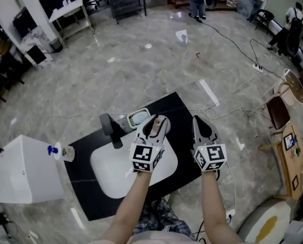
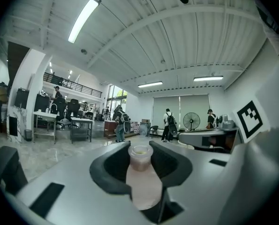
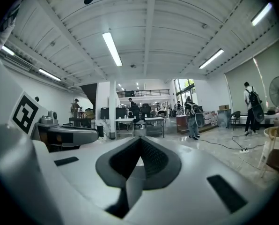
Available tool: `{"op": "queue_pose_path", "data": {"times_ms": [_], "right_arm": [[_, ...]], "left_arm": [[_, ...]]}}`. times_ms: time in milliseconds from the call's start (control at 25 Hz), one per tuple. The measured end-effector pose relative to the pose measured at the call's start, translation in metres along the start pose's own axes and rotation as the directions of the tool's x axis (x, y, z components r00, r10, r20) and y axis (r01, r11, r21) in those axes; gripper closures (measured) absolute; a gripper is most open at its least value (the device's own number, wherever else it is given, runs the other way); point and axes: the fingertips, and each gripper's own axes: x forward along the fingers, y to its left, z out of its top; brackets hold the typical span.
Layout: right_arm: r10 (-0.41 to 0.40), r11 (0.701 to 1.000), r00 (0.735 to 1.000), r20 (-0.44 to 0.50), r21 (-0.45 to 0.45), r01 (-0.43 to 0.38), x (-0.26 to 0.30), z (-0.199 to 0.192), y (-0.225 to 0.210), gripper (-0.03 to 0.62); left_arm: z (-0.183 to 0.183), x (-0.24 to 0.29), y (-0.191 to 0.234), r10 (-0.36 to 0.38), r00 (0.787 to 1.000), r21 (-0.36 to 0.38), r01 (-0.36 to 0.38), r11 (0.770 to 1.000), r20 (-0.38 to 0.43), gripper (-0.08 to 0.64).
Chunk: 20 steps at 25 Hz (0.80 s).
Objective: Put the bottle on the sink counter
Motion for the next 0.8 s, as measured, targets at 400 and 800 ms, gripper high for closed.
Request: {"op": "queue_pose_path", "data": {"times_ms": [400,800], "right_arm": [[0.022,0.999,0.997,-0.073,0.04,-0.019,0.101,-0.064,-0.042,0.577],[0.002,0.997,0.99,-0.143,0.078,0.009,0.13,-0.112,-0.06,0.577]], "left_arm": [[-0.062,0.102,0.034,0.013,0.999,-0.017,-0.013,1.0,-0.048,0.419],[-0.114,0.147,0.043,0.023,0.991,-0.037,-0.028,0.999,-0.131,0.419]]}}
